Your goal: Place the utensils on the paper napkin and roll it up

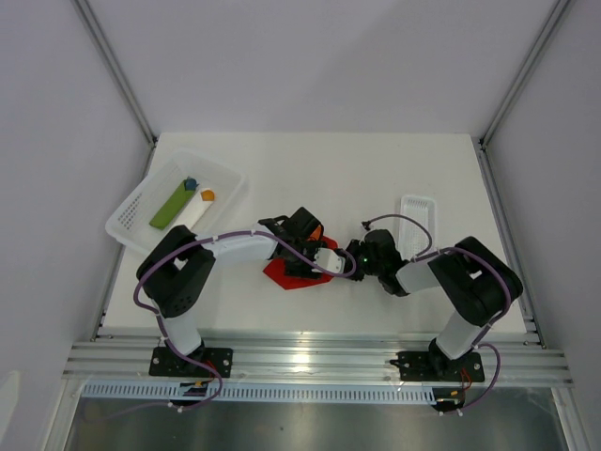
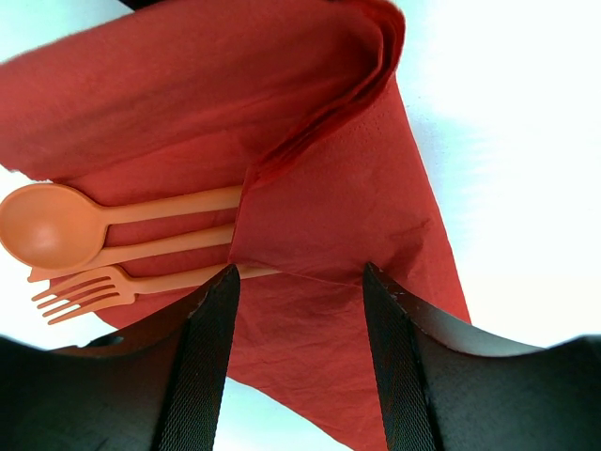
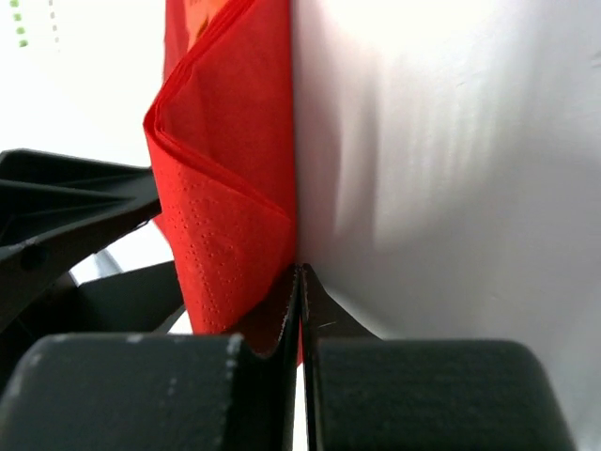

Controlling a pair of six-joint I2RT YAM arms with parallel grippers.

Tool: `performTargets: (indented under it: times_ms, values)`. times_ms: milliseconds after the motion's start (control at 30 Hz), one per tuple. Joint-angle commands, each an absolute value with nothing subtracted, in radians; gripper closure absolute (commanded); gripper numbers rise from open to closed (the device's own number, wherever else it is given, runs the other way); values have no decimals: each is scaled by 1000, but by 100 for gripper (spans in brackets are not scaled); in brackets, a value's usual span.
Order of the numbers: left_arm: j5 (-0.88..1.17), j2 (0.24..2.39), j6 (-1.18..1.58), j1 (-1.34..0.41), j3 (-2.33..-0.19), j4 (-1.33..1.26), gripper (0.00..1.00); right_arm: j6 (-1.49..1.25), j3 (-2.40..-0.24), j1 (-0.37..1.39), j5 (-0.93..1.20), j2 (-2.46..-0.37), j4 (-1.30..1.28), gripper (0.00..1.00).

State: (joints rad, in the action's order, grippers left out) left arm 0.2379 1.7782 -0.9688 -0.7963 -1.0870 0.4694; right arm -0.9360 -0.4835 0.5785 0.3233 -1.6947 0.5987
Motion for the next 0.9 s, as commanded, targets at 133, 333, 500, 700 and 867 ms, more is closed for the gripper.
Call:
performTargets:
  times_ms: [133,333,500,700,867]
  values:
    - [241,1789,-963,-802,-1095,453,41,-833,-551,584,178,-1608,400,100]
    - [239,1787,-962,-802,-1094,456,41,-825,-561,594,189,-1595,431,100]
    - [239,1790,-960,-802,-1097,460,41,-827,-569,624,203,-1598,463,100]
    - [238,1786,-956,-802,-1094,459,41,-819,-578,650,180,-1569,463,100]
    - [238,1787,-956,-802,-1094,457,41,-813,-578,669,146,-1542,456,100]
